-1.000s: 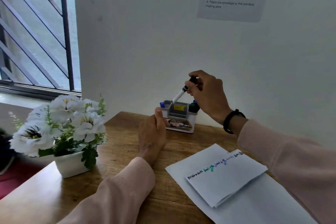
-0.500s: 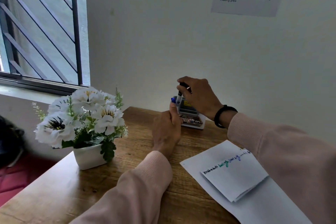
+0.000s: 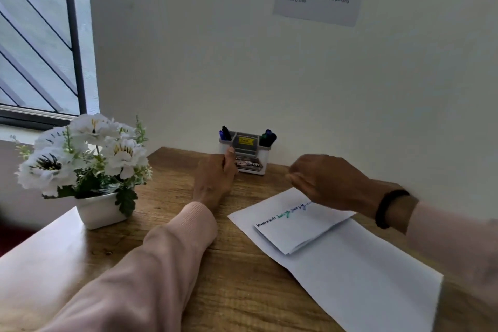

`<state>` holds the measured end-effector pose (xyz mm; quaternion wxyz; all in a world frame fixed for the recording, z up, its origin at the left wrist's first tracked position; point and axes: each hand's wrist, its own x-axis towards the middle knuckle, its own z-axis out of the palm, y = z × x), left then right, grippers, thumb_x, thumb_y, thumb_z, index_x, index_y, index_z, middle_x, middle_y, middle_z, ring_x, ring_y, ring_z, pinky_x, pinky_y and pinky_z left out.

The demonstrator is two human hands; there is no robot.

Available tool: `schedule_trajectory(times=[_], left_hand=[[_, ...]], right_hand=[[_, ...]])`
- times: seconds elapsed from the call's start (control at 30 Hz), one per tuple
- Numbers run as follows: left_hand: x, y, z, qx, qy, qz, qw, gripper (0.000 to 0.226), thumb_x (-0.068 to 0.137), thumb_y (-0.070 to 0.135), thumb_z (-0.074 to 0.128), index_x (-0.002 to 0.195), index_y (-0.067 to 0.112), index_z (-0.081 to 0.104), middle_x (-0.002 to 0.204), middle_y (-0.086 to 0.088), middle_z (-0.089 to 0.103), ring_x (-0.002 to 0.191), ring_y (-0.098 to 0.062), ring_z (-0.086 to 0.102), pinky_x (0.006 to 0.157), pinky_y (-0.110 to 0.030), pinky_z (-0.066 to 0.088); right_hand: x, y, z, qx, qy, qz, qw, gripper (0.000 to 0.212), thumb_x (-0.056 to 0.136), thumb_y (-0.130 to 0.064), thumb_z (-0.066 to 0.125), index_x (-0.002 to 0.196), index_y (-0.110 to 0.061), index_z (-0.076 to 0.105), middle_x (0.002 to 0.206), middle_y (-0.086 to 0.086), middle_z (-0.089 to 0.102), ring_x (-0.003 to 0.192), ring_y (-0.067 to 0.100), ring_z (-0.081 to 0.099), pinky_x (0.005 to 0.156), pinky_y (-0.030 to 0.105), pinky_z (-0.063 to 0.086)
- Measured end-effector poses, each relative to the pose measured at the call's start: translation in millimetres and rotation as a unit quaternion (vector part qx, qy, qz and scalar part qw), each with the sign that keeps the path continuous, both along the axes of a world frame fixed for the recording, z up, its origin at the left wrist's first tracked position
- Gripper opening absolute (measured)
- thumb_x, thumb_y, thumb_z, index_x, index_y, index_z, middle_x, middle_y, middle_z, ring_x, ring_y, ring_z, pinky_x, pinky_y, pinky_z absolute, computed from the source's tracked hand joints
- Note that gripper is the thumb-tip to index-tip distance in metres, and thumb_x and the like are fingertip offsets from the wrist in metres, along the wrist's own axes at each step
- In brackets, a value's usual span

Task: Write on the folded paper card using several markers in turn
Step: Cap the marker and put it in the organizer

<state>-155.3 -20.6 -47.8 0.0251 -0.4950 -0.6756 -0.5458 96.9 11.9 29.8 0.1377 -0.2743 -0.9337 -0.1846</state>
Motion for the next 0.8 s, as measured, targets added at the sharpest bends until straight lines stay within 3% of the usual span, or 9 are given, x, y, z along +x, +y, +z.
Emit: schedule_trajectory(times=[0.03,0.1,0.2,0.3,0.4,0.5,0.57,0.67,0.8], left_hand=[[1.1,-1.3,-0.4,-0.022,0.0,0.002,1.0,0.061,0.109,0.042,0.037,0.068,0.014,0.074,0.062,0.008,0.066,0.056,-0.007,0.061,0.053,-0.019,0.038],[4.1,-6.1,-0.9,-0.059,-0.005,0.0,0.998,0.056,0.108,0.04,0.043,0.068,0.015,0.074,0.061,0.01,0.066,0.056,-0.008,0.061,0.053,-0.02,0.038],[10.4,-20.8,-2.2,-0.091,-0.051,-0.004,0.995,0.048,0.106,0.04,0.047,0.072,0.018,0.074,0.074,-0.001,0.073,0.07,-0.018,0.067,0.063,-0.027,0.045],[23.4,-47.6,2.7,-0.105,-0.096,-0.012,0.99,0.043,0.105,0.033,0.048,0.074,0.017,0.074,0.083,-0.007,0.074,0.082,-0.027,0.067,0.074,-0.033,0.048],[41.1,-78.1,6.6,-0.13,-0.096,0.002,0.987,0.039,0.103,0.028,0.049,0.074,0.018,0.073,0.081,-0.003,0.07,0.088,-0.03,0.067,0.073,-0.033,0.045],[53.7,-103.5,8.1,-0.15,-0.068,0.014,0.986,0.044,0.105,0.035,0.044,0.083,0.015,0.076,0.089,-0.006,0.071,0.091,-0.028,0.065,0.086,-0.038,0.049],[59.3,-112.2,8.0,-0.153,-0.051,0.02,0.987,0.046,0.107,0.037,0.043,0.087,0.013,0.077,0.092,-0.007,0.073,0.091,-0.026,0.065,0.09,-0.038,0.05],[60.0,-105.2,4.8,-0.111,-0.004,0.038,0.993,0.044,0.106,0.035,0.047,0.084,0.011,0.076,0.084,-0.005,0.074,0.083,-0.025,0.067,0.083,-0.038,0.052],[64.3,-49.6,27.3,-0.057,0.169,0.024,0.984,0.045,0.105,0.037,0.047,0.068,0.016,0.062,0.061,-0.001,0.062,0.057,-0.022,0.059,0.052,-0.031,0.042]], right_hand=[[19.3,-7.0,-3.6,0.0,-0.01,-0.008,1.0,0.04,0.107,-0.052,0.036,0.114,-0.029,0.068,0.114,-0.006,0.069,0.103,0.02,0.068,0.08,0.037,0.056],[57.6,-25.5,-9.5,0.017,0.002,-0.011,1.0,0.033,0.108,-0.052,0.041,0.118,-0.036,0.069,0.12,-0.012,0.071,0.104,0.014,0.069,0.07,0.015,0.044],[101.6,-48.6,-12.7,0.071,-0.046,-0.062,0.995,0.04,0.108,-0.055,0.036,0.11,-0.035,0.07,0.114,-0.015,0.073,0.095,0.009,0.068,0.064,0.023,0.027],[132.0,-62.1,-12.9,0.029,-0.071,-0.083,0.994,0.047,0.11,-0.052,0.034,0.093,-0.025,0.069,0.1,-0.008,0.073,0.087,0.015,0.066,0.074,0.029,0.044],[153.4,-66.0,-18.0,-0.019,-0.018,-0.066,0.997,0.047,0.11,-0.046,0.043,0.07,-0.023,0.052,0.079,-0.001,0.066,0.074,0.022,0.062,0.074,0.04,0.048],[154.6,-57.7,-28.8,-0.074,0.049,-0.044,0.995,0.048,0.11,-0.041,0.047,0.065,-0.023,0.046,0.067,-0.006,0.051,0.065,0.02,0.052,0.066,0.041,0.045],[147.8,-44.7,-36.7,-0.091,0.074,-0.042,0.992,0.05,0.111,-0.042,0.041,0.069,-0.016,0.052,0.069,-0.002,0.056,0.065,0.023,0.054,0.065,0.041,0.045],[132.8,-10.1,-50.3,-0.096,0.128,-0.041,0.986,0.057,0.11,-0.048,0.026,0.079,-0.012,0.059,0.076,0.007,0.067,0.069,0.029,0.059,0.067,0.045,0.048],[104.6,59.2,-57.8,-0.102,0.158,-0.06,0.98,0.063,0.109,-0.052,0.021,0.081,-0.014,0.064,0.077,0.008,0.071,0.072,0.032,0.064,0.07,0.045,0.051]])
